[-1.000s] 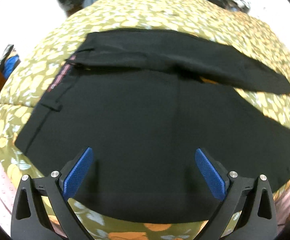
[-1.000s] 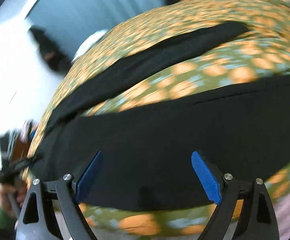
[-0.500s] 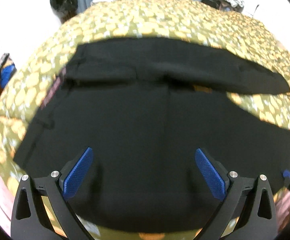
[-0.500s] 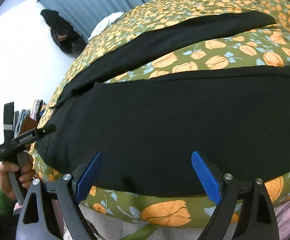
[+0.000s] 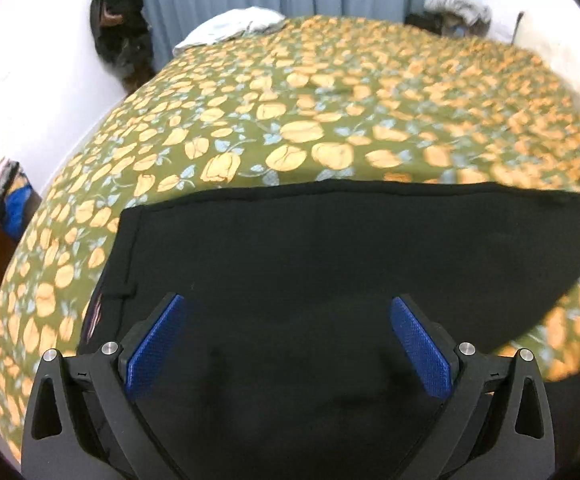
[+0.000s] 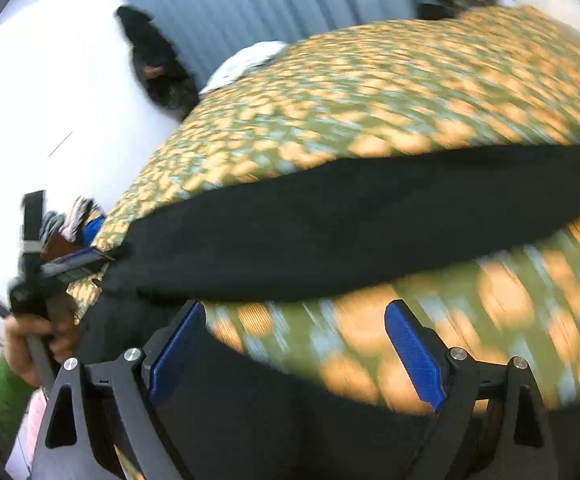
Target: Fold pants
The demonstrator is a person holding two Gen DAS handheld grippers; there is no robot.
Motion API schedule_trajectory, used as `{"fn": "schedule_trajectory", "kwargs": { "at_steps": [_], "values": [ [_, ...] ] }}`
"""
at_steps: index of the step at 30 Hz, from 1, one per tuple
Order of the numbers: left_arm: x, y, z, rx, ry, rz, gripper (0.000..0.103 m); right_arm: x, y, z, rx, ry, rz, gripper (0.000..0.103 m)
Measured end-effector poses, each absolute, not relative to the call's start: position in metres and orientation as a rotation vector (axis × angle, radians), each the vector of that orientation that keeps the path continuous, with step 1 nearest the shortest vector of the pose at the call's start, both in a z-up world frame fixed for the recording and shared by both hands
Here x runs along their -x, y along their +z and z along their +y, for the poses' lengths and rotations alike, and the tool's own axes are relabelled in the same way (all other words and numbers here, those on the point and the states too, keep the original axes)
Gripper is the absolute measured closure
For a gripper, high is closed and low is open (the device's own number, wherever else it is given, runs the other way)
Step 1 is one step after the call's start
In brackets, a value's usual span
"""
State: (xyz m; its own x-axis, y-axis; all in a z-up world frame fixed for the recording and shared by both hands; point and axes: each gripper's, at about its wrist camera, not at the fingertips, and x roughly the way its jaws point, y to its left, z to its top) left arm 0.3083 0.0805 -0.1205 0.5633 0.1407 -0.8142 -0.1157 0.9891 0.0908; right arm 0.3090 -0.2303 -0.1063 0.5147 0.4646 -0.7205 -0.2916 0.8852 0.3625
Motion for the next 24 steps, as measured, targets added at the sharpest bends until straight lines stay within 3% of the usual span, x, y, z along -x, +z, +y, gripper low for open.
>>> {"fn": "schedule_trajectory", "kwargs": {
  "at_steps": [5, 9, 15, 19, 24],
  "values": [
    [-0.338, -0.181, 0.104, -0.027, 0.269, 1.091, 0.000, -0.385, -0.140, -0.190, -0.123, 0.548, 1.015, 0.012],
    [-0.321, -0.196, 0.117, 0.054, 0.223, 0.997, 0.000, -0.429, -0.177, -0.221, -0.004, 0.491, 1.121, 0.013],
    [-0.315, -0.199, 0.117, 0.043, 0.226, 0.948, 0.000, -0.475, -0.188, -0.422, -0.038, 0.131, 1.153, 0.013],
    [-0.313, -0.200, 0.116, 0.033, 0.234, 0.936, 0.000, -0.475, -0.160, -0.584, -0.114, -0.262, 1.125, 0.014],
    [-0.314, -0.204, 0.112, 0.034, 0.237, 0.927, 0.000, -0.484, -0.116, -0.653, -0.166, -0.331, 1.064, 0.014]
  ]
}}
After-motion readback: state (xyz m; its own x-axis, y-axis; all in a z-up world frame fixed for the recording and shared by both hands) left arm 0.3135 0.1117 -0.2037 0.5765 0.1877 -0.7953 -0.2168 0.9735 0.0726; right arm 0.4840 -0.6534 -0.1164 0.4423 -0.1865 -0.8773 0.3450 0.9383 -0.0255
